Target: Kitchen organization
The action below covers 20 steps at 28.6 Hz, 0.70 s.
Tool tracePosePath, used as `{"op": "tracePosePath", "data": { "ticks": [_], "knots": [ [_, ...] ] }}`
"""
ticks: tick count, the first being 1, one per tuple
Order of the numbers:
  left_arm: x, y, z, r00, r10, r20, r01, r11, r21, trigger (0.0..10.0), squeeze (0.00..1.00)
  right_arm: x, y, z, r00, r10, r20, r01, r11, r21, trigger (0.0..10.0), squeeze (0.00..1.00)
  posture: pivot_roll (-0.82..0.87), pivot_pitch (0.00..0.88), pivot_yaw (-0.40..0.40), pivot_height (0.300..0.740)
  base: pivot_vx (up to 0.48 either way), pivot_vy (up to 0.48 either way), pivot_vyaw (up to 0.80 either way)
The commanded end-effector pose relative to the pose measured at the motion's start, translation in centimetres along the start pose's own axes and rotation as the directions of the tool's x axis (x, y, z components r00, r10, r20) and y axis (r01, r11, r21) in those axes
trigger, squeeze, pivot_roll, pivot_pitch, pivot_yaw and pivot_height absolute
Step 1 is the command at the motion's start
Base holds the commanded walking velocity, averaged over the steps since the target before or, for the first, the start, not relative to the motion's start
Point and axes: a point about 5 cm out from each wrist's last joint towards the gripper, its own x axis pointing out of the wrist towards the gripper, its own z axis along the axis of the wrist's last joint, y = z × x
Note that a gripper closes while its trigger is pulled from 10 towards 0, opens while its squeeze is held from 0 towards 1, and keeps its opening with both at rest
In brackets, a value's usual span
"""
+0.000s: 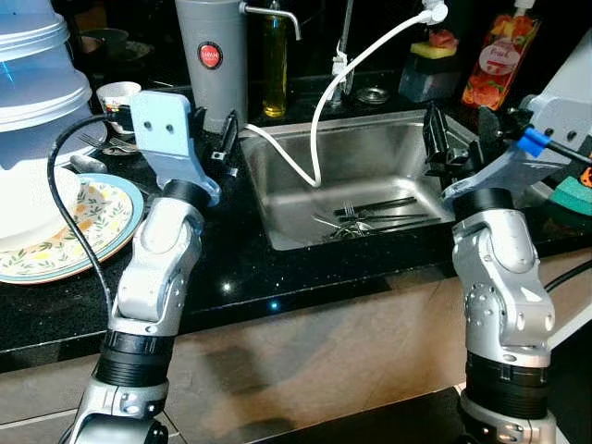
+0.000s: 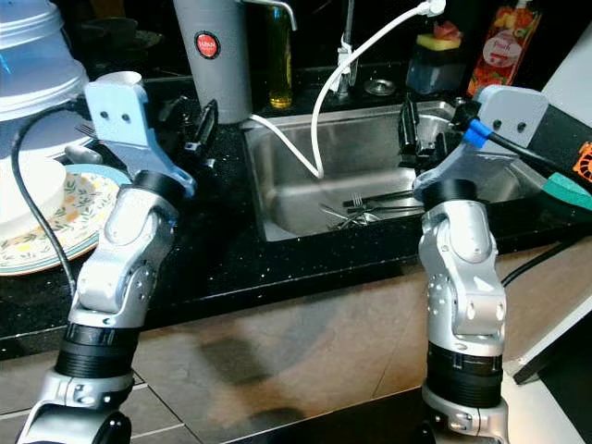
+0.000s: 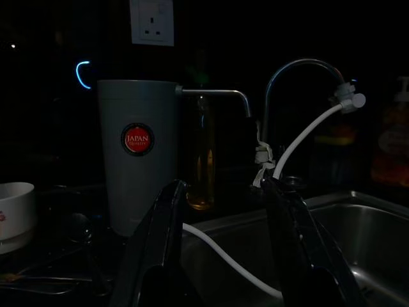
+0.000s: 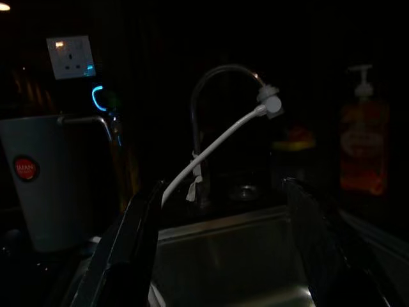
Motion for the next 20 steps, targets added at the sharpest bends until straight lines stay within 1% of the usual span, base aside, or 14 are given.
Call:
{"op": "tracePosePath", "data": {
  "ticks": [1, 4, 5, 7, 14, 15, 16, 20],
  "knots": [
    [0.0, -0.3, -0.3, 1.0, 0.003, -0.023, -0.002, 1.0, 0.012, 10.0, 0.0, 0.3, -0.3, -0.1, 1.0, -0.014, 0.001, 0.014, 1.0, 0.026, 10.0, 0.0, 0.0, 0.0, -0.014, 0.74, 0.0, 0.0, 0.0],
    [-0.1, -0.5, -0.3, 1.0, 0.0, -0.029, 0.0, 1.0, 0.014, 10.0, 0.0, 0.3, -0.3, -0.1, 1.0, -0.022, 0.005, 0.022, 0.999, 0.033, 10.0, 0.0, 0.0, 0.0, -0.014, 0.74, 0.0, 0.0, 0.0],
    [-0.2, -0.6, -0.4, 0.999, -0.006, -0.033, 0.006, 1.0, 0.017, 10.0, 0.0, 0.4, -0.7, -0.1, 0.998, -0.06, 0.0, 0.06, 0.998, 0.003, 10.0, 0.0, 0.0, 0.0, -0.014, 0.74, 0.0, 0.0, 0.49],
    [-0.2, -0.8, -0.5, 0.999, -0.012, -0.036, 0.013, 1.0, 0.02, 10.0, 0.0, 0.6, -1.4, -0.3, 0.993, -0.114, -0.013, 0.114, 0.993, -0.026, 10.0, 0.0, 0.0, 0.0, -0.014, 0.74, 0.0, 0.0, 0.8],
    [-0.2, -0.8, -0.5, 0.999, -0.012, -0.036, 0.013, 1.0, 0.02, 10.0, 0.0, 0.6, -1.4, -0.3, 0.993, -0.114, -0.013, 0.114, 0.993, -0.026, 10.0, 0.0, 0.0, 0.0, -0.014, 0.74, 0.0, 0.0, 0.8],
    [-0.1, -0.9, -0.5, 0.999, -0.012, -0.037, 0.013, 1.0, 0.02, 10.0, 0.0, 0.7, -1.9, -0.3, 0.99, -0.141, -0.012, 0.141, 0.99, -0.029, 10.0, 0.0, 0.0, 0.0, -0.011, 0.74, 0.0, 0.0, 0.79],
    [-0.1, -0.9, -0.5, 0.999, -0.012, -0.039, 0.013, 1.0, 0.021, 10.0, 0.0, 0.7, -2.1, -0.3, 0.989, -0.147, -0.008, 0.147, 0.989, -0.027, 10.0, 0.0, 0.0, 0.0, -0.011, 0.74, 0.0, 0.0, 0.79],
    [0.0, -0.9, -0.6, 0.999, -0.011, -0.042, 0.012, 1.0, 0.023, 10.0, 0.0, 0.7, -2.3, -0.2, 0.988, -0.154, -0.003, 0.154, 0.988, -0.021, 10.0, 0.0, 0.0, 0.0, -0.011, 0.74, 0.0, 0.0, 0.79]
  ]
}}
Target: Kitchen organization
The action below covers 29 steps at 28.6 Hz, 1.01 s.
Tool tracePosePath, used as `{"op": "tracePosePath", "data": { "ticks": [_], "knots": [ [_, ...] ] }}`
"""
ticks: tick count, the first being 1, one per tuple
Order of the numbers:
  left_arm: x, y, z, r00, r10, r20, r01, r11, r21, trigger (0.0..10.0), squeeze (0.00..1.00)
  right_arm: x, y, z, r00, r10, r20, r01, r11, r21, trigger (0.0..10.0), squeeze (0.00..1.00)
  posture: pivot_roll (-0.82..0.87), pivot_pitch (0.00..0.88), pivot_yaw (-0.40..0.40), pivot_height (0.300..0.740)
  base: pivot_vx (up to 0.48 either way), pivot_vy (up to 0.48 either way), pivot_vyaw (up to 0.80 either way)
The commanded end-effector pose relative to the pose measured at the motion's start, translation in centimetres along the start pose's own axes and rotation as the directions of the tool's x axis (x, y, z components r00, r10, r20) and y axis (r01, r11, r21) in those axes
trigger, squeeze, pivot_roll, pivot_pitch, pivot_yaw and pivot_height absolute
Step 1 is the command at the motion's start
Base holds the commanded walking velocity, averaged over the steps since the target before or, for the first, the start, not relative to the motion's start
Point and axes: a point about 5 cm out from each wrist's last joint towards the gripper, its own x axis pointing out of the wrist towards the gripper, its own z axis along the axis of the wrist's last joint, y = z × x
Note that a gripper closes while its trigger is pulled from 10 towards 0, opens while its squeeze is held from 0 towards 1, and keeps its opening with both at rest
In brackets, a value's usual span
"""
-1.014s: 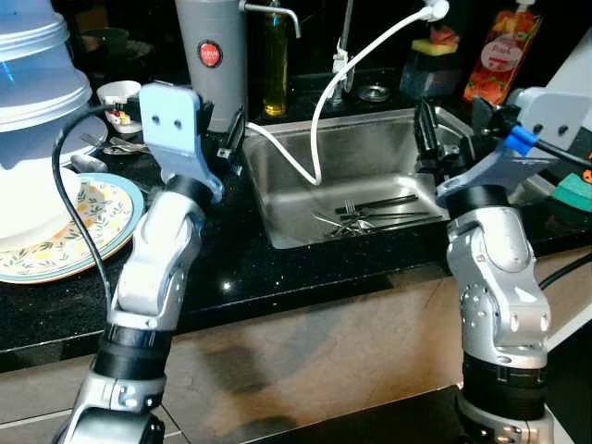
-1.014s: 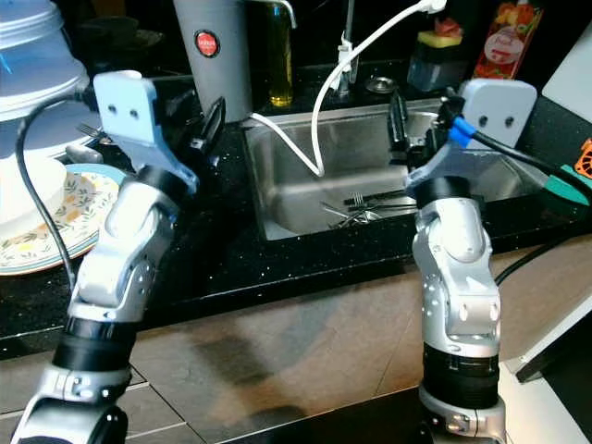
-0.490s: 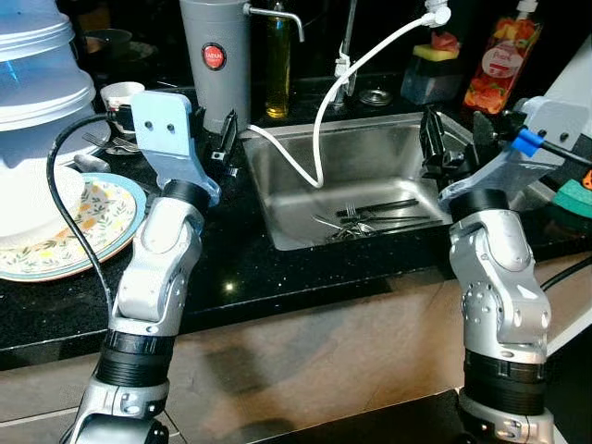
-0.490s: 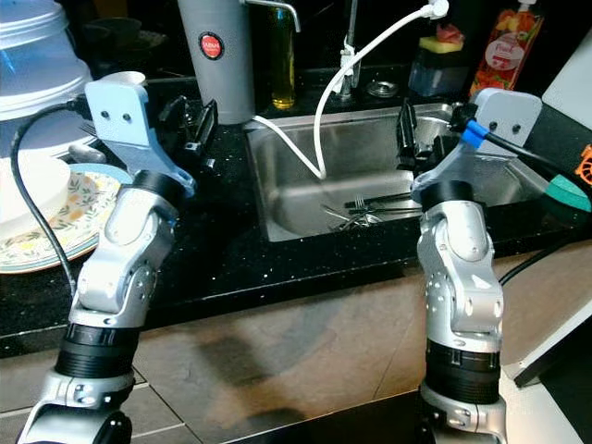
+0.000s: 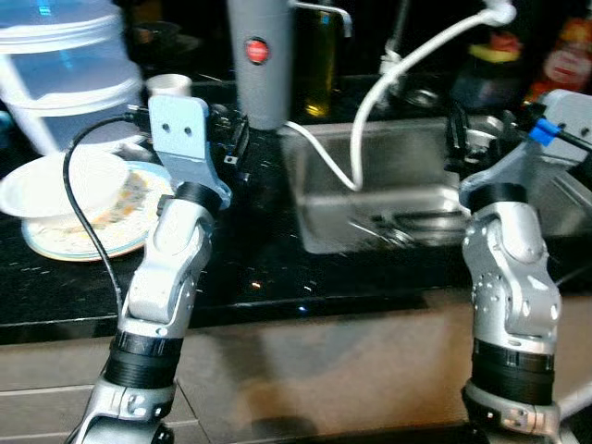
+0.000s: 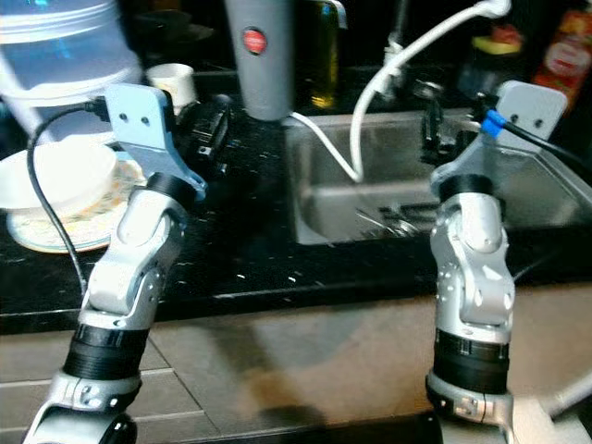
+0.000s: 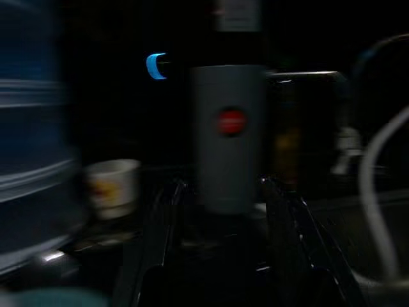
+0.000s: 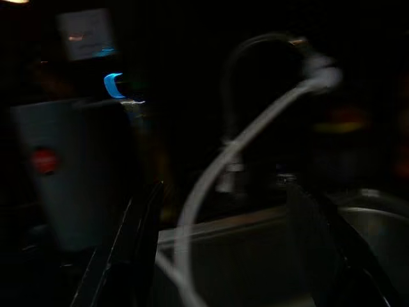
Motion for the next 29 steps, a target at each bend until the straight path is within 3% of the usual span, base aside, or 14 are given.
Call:
{"op": "tracePosePath", "data": {
  "ticks": [1, 6, 10, 17, 29],
  "knots": [
    [0.1, 0.0, -0.1, 1.0, 0.003, -0.007, -0.003, 1.0, 0.006, 10.0, 0.0, 0.1, -0.1, 0.0, 1.0, -0.009, 0.003, 0.009, 1.0, 0.012, 10.0, 0.0, 0.0, 0.0, -0.011, 0.74, 0.0, 0.0, 0.79],
    [0.1, -0.1, -0.2, 1.0, 0.003, -0.014, -0.003, 1.0, 0.008, 10.0, 0.0, 0.2, -0.5, -0.1, 1.0, -0.029, -0.004, 0.029, 0.999, 0.014, 10.0, 0.0, 0.0, 0.0, -0.01, 0.74, 0.0, 0.0, 0.65],
    [0.3, -0.1, -0.2, 1.0, 0.003, -0.018, -0.003, 1.0, 0.008, 10.0, 0.0, 0.3, -1.2, -0.6, 0.996, -0.087, -0.038, 0.087, 0.996, 0.016, 10.0, 0.0, -0.01, 0.0, -0.007, 0.74, 0.0, 0.0, 0.0],
    [0.4, -0.3, -0.4, 1.0, -0.004, -0.029, 0.004, 1.0, 0.014, 10.0, 0.0, 0.4, -1.5, -0.8, 0.991, -0.127, -0.045, 0.127, 0.992, 0.01, 10.0, 0.0, 0.0, 0.0, -0.002, 0.74, 0.0, 0.0, -0.77],
    [1.0, 0.2, -0.5, 0.999, 0.022, -0.048, -0.018, 0.997, 0.072, 10.0, 0.0, 0.5, -0.2, 0.0, 0.999, -0.047, 0.007, 0.047, 0.997, -0.06, 10.0, 0.0, 0.0, 0.0, 0.0, 0.74, 0.0, 0.0, 0.0]
  ]
}}
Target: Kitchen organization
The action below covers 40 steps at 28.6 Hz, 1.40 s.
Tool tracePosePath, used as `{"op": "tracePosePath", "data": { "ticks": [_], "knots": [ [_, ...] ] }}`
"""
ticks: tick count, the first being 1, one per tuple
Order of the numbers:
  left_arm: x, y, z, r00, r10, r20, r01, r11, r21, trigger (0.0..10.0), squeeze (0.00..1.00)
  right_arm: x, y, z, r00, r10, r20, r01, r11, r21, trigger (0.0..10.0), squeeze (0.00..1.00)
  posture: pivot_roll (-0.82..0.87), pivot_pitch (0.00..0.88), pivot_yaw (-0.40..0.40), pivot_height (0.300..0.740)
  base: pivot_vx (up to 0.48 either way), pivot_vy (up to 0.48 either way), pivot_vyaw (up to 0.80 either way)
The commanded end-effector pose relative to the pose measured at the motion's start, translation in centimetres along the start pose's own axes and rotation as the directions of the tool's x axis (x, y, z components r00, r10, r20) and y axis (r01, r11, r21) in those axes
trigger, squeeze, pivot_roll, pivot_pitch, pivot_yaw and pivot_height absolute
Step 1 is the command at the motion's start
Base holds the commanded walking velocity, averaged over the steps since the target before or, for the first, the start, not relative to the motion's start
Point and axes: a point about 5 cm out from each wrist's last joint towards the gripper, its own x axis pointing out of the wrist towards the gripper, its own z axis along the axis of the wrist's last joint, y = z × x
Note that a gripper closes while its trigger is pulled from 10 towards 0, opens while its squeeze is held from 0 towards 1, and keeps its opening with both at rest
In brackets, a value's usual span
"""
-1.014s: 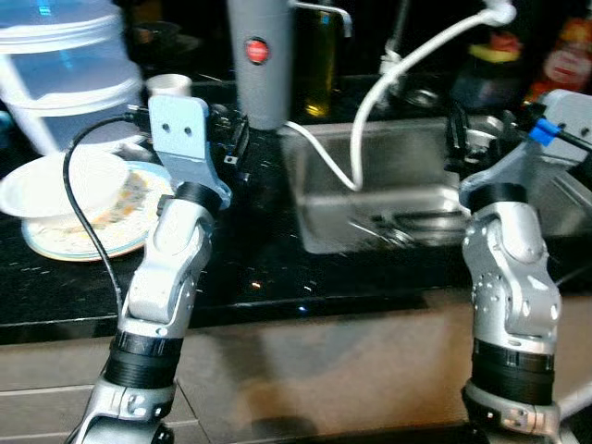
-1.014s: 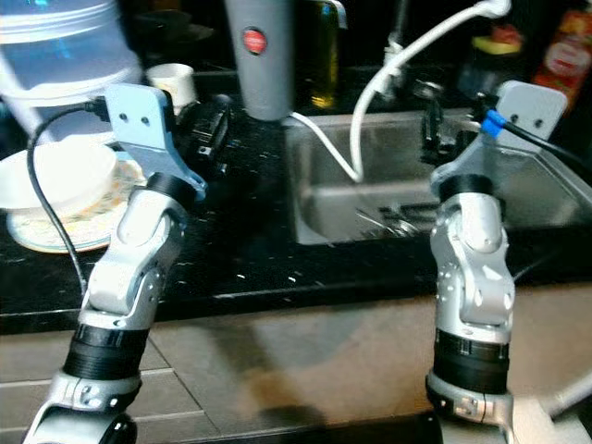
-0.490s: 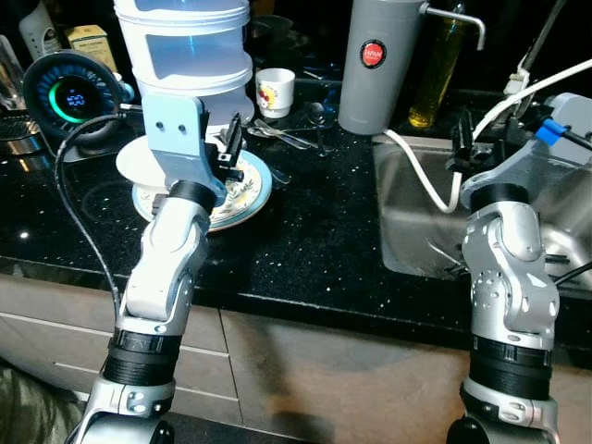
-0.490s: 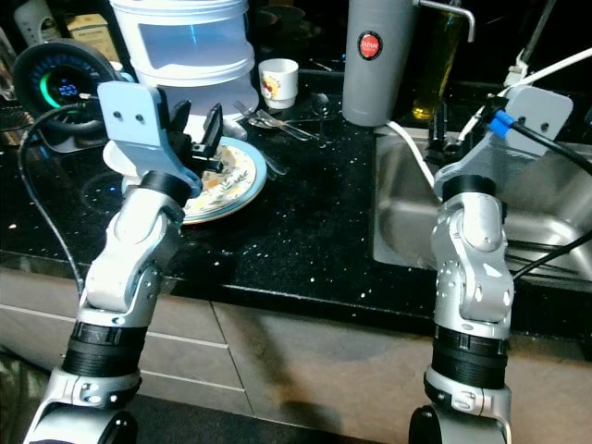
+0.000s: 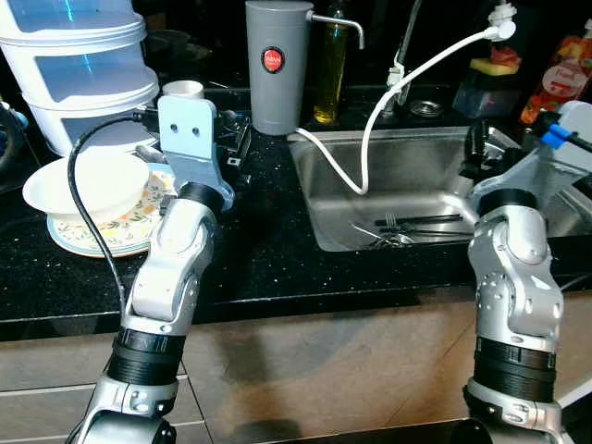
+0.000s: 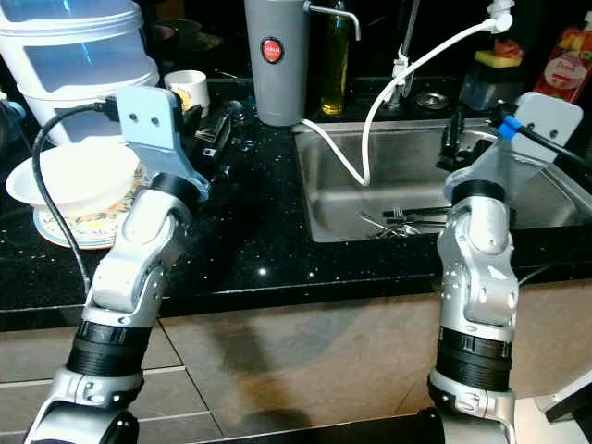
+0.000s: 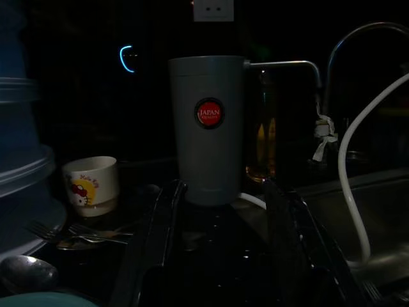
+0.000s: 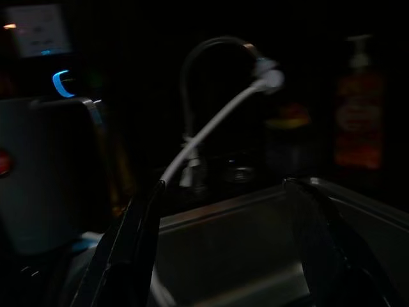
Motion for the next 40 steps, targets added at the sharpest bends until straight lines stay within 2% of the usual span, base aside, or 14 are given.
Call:
{"op": "tracePosePath", "data": {
  "ticks": [1, 4, 7, 11, 12, 19, 34, 40],
  "knots": [
    [0.4, 0.4, 0.2, 1.0, 0.014, -0.002, -0.014, 0.999, 0.03, 10.0, 0.0, 0.1, 0.3, 0.8, 0.999, 0.018, 0.041, -0.017, 1.0, -0.018, 10.0, 0.0, 0.0, 0.0, 0.0, 0.74, 0.0, 0.0, 0.0],
    [1.1, 0.9, 1.1, 0.999, 0.012, 0.03, -0.014, 0.997, 0.071, 10.0, 0.0, 0.1, 0.9, 1.9, 0.993, 0.052, 0.101, -0.048, 0.998, -0.042, 10.0, 0.0, 0.0, 0.0, 0.0, 0.74, 0.0, 0.0, 0.0],
    [2.6, 1.8, 3.6, 0.992, 0.005, 0.127, -0.024, 0.989, 0.144, 10.0, 0.0, -0.1, 2.1, 4.5, 0.962, 0.118, 0.245, -0.104, 0.992, -0.071, 10.0, 0.0, 0.0, 0.0, 0.001, 0.74, 0.0, 0.0, 0.0],
    [3.2, 2.4, 4.8, 0.986, 0.017, 0.165, -0.041, 0.989, 0.14, 10.0, 0.0, -0.1, 2.3, 5.5, 0.947, 0.13, 0.294, -0.113, 0.991, -0.074, 10.0, 0.0, 0.0, 0.0, 0.001, 0.74, 0.0, 0.0, 0.0],
    [3.7, 2.5, 5.7, 0.978, 0.017, 0.207, -0.047, 0.989, 0.142, 10.0, 0.0, -0.1, 2.4, 6.1, 0.937, 0.128, 0.325, -0.106, 0.991, -0.085, 10.0, 0.0, -0.01, 0.0, 0.003, 0.74, 0.296, 0.0, 0.0],
    [4.4, 1.5, 7.0, 0.961, -0.008, 0.277, -0.047, 0.981, 0.19, 10.0, 0.0, -0.2, 2.4, 6.8, 0.925, 0.117, 0.361, -0.079, 0.99, -0.117, 10.0, 0.0, -0.01, 0.0, 0.007, 0.74, 0.423, 0.0, 0.0],
    [4.4, 1.1, 6.4, 0.959, -0.04, 0.28, -0.023, 0.976, 0.217, 10.0, 0.0, -0.1, 2.0, 6.2, 0.933, 0.101, 0.346, -0.06, 0.99, -0.127, 10.0, 0.0, -0.01, 0.0, 0.009, 0.74, 0.448, 0.0, 0.0],
    [4.4, 0.9, 6.3, 0.959, -0.046, 0.28, -0.014, 0.978, 0.209, 10.0, 0.0, -0.1, 1.7, 5.9, 0.936, 0.093, 0.339, -0.051, 0.99, -0.129, 10.0, 0.0, -0.01, 0.0, 0.009, 0.74, 0.184, 0.0, 0.0]
  ]
}}
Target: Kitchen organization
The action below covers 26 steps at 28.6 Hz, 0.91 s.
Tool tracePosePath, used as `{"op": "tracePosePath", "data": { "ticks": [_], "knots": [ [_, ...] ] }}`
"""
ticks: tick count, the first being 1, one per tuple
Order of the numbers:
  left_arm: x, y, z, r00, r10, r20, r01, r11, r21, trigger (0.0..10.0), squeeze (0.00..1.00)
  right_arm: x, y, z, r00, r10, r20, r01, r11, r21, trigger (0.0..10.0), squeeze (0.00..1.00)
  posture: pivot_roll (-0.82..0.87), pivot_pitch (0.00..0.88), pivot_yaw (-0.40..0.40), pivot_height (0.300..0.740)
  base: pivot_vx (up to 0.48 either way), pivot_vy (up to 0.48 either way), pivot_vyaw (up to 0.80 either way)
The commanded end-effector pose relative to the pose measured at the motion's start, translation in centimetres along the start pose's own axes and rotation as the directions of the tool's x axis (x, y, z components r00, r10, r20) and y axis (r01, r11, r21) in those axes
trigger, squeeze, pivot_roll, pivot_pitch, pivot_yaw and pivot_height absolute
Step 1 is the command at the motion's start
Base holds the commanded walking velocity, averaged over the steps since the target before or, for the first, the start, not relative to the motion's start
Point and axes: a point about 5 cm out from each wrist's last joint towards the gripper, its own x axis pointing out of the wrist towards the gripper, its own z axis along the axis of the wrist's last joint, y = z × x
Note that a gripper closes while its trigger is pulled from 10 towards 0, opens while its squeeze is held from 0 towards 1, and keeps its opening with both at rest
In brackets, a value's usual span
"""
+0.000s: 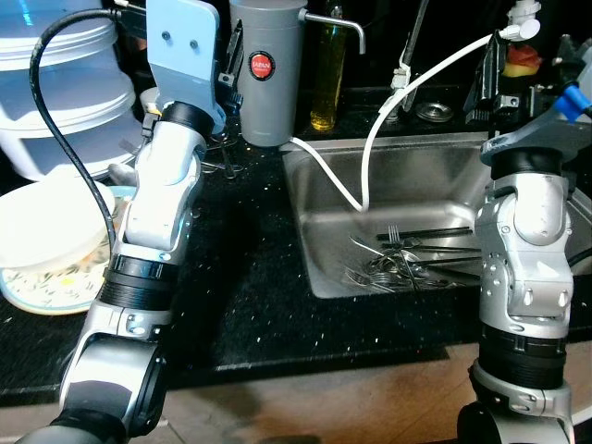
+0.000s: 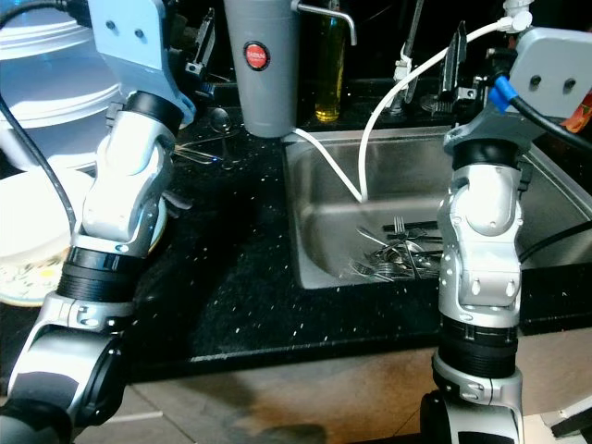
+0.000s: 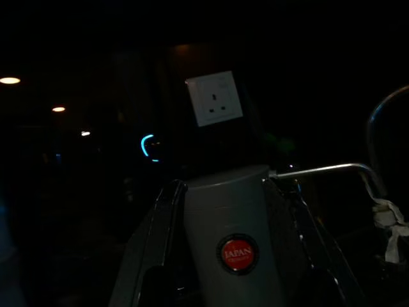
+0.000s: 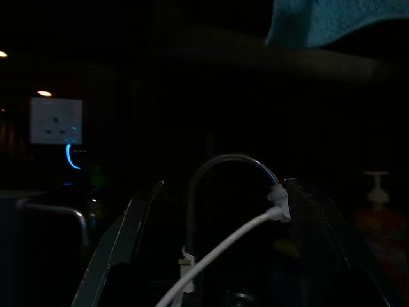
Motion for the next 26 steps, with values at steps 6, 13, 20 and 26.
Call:
{"op": "tracePosePath", "data": {
  "ticks": [6, 13, 20, 26],
  "knots": [
    [-0.14, -0.3, 0.05, 1.0, -0.015, 0.01, 0.015, 1.0, 0.002, 10.0, 0.0, -0.19, -0.31, -0.19, 1.0, -0.012, -0.005, 0.012, 1.0, -0.01, 10.0, 0.0, -0.02, 0.0, 0.014, 0.74, 0.0, 0.0, 0.0],
    [-0.19, -0.32, 0.01, 1.0, -0.016, 0.01, 0.016, 1.0, 0.004, 10.0, 0.0, -0.22, -0.33, -0.3, 1.0, -0.014, -0.009, 0.014, 1.0, -0.008, 10.0, 0.0, -0.01, 0.0, 0.014, 0.74, 0.0, 0.0, 0.0],
    [-0.26, -0.35, -0.2, 1.0, -0.016, 0.006, 0.016, 1.0, 0.008, 10.0, 0.0, -0.26, -0.26, -0.36, 1.0, -0.014, -0.014, 0.014, 1.0, -0.004, 10.0, 0.0, -0.02, 0.0, 0.015, 0.74, 0.0, 0.0, 0.0],
    [-0.18, -0.07, -0.12, 1.0, -0.004, 0.016, 0.004, 1.0, 0.009, 10.0, 0.0, -0.29, -0.23, -0.37, 1.0, -0.015, -0.016, 0.015, 1.0, -0.001, 10.0, 0.0, -0.02, 0.0, 0.016, 0.74, 0.24, 0.0, 0.0]
  ]
}}
